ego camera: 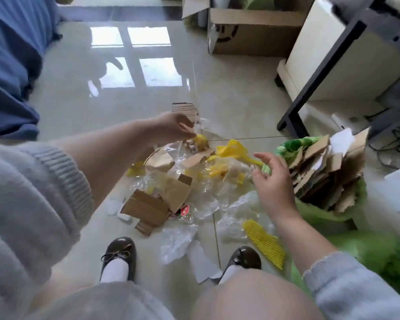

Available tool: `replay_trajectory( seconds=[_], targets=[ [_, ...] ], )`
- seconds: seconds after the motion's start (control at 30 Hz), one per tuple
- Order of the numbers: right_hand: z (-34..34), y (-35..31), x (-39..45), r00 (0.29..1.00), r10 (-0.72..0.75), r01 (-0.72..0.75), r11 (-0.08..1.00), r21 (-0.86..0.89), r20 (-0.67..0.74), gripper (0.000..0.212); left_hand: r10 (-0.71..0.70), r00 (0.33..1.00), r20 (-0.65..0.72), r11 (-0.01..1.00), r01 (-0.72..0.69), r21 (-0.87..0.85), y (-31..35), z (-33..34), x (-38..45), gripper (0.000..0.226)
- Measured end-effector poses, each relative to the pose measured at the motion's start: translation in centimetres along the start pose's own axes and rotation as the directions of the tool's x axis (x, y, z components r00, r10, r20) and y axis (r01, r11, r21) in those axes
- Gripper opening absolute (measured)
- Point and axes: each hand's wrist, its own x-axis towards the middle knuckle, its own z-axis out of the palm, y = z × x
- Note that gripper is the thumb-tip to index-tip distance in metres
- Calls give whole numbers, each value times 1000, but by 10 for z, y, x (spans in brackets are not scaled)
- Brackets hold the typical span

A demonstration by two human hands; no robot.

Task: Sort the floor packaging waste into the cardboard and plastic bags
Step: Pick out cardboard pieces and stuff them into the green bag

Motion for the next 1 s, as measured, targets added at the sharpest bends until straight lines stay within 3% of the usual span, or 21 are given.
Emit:
replay_trajectory(
  seconds=[0.1,0.2,0.3,0.47,0.57,0.63,0.8,0.9,1.0],
  targets=[
    [48,8,3,971,18,19,988,-152,237,29,-77,996,33,982,70,177,-43,-34,-8,40],
    [93,23,12,872,85,76,949,-305,483,37,-125,989,77,964,102,247,-93,-39,-10,32],
    [129,39,24,752,101,260,862,-434,651,48,-115,983,140,930,57,363,-143,-23,-10,34],
    [184,63,47,508,24,723,531,-442,861,60,9,963,269,781,-175,599,-202,39,0,45],
    [213,72,58,331,0,886,345,-311,944,64,68,927,369,628,-327,706,-224,77,10,51],
    [228,76,63,245,10,942,236,-240,970,61,64,930,361,588,-328,739,-235,94,15,54],
    [249,89,69,218,-36,973,84,-215,975,45,197,954,227,510,-298,807,-255,115,19,45],
    [249,92,73,273,-86,962,59,-268,958,32,249,943,220,514,-322,795,-265,129,15,40],
    [248,99,74,272,-93,961,83,-265,958,32,295,935,198,571,-339,748,-266,143,10,32]
  ],
)
